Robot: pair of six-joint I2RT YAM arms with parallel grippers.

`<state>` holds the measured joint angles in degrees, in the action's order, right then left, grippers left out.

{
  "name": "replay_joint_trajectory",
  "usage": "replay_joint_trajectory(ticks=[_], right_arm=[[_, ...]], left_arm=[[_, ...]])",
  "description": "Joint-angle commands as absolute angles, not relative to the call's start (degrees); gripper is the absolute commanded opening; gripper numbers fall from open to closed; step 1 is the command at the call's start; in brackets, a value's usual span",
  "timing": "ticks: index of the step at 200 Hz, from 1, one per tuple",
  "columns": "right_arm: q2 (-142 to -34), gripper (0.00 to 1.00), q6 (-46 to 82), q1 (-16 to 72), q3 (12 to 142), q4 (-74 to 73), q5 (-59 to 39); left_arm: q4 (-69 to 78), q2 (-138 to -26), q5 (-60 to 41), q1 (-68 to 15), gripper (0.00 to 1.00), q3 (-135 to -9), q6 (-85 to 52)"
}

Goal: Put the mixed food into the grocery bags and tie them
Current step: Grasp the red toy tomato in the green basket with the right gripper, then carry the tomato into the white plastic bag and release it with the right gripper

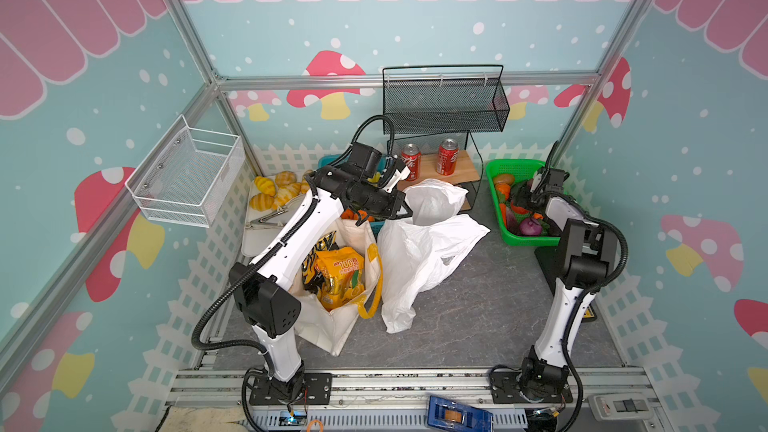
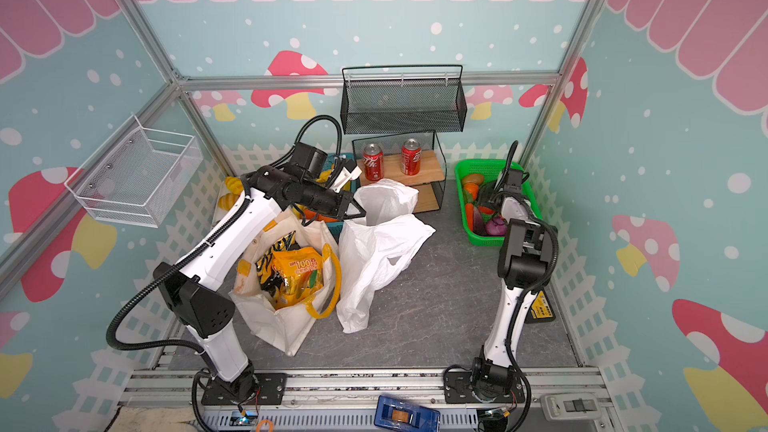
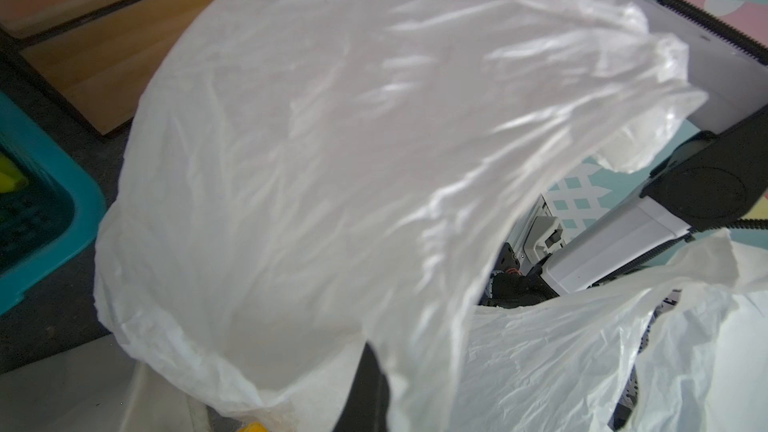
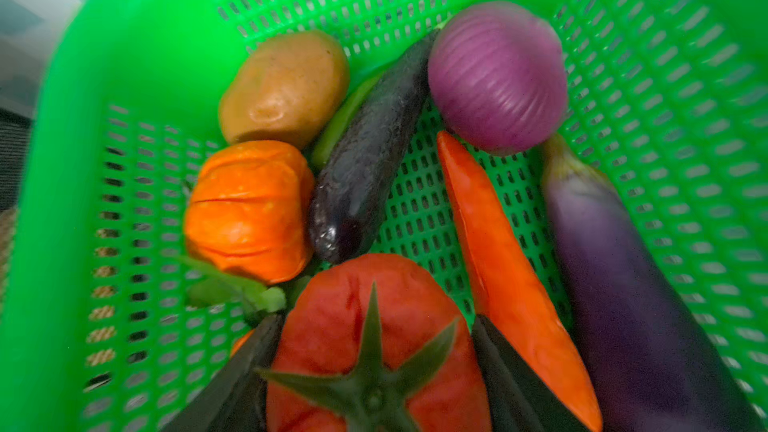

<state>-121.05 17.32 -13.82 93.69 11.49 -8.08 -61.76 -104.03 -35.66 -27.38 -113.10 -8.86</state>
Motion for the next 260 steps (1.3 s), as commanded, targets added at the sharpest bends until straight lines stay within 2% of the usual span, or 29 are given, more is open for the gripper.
replay_joint_trajectory(ticks=[1, 35, 56, 94, 123, 147, 177, 217, 260], right_arm=[[-109.7, 0.50, 20.0, -13.3, 87.3, 5.8, -12.2], [-88.2, 0.48, 26.6, -9.0, 65.2, -5.9, -19.3], [-75.5, 0.48, 26.9, -4.5, 53.6, -6.7, -22.5], [-55.3, 0.48, 24.3, 2.4, 41.8, -0.1, -30.8], [-47.3, 0.48, 24.6, 7.1, 36.9, -0.5, -39.0], [-47.6, 0.48, 28.6, 10.9, 33.7, -10.1, -43.9], [-54.3, 0.48, 30.0, 18.5, 34.1, -20.4, -43.5], [-63.1, 0.47, 26.7, 25.1, 34.4, -27.3, -35.5], [-70.4, 0.49, 21.9, 28.6, 32.4, -30.4, -21.1]], left_arm=[[-60.6, -102.3, -36.9, -27.0, 0.00, -112.1, -9.1], [-59.5, -102.2, -37.8, -27.0, 0.00, -111.4, -9.7], [-59.4, -102.3, -38.1, -27.0, 0.00, -111.3, -9.7], [-59.2, -102.2, -38.2, -27.0, 0.00, -111.1, -9.8], [-59.2, -102.2, -38.1, -27.0, 0.00, -111.0, -9.8], [-58.8, -102.0, -39.2, -27.2, 0.00, -110.8, -9.6], [-58.1, -102.3, -41.0, -27.9, 0.00, -110.5, -9.5], [-57.7, -102.7, -43.5, -28.5, 0.00, -110.2, -9.6], [-56.8, -102.9, -45.1, -28.8, 0.00, -110.2, -10.4]])
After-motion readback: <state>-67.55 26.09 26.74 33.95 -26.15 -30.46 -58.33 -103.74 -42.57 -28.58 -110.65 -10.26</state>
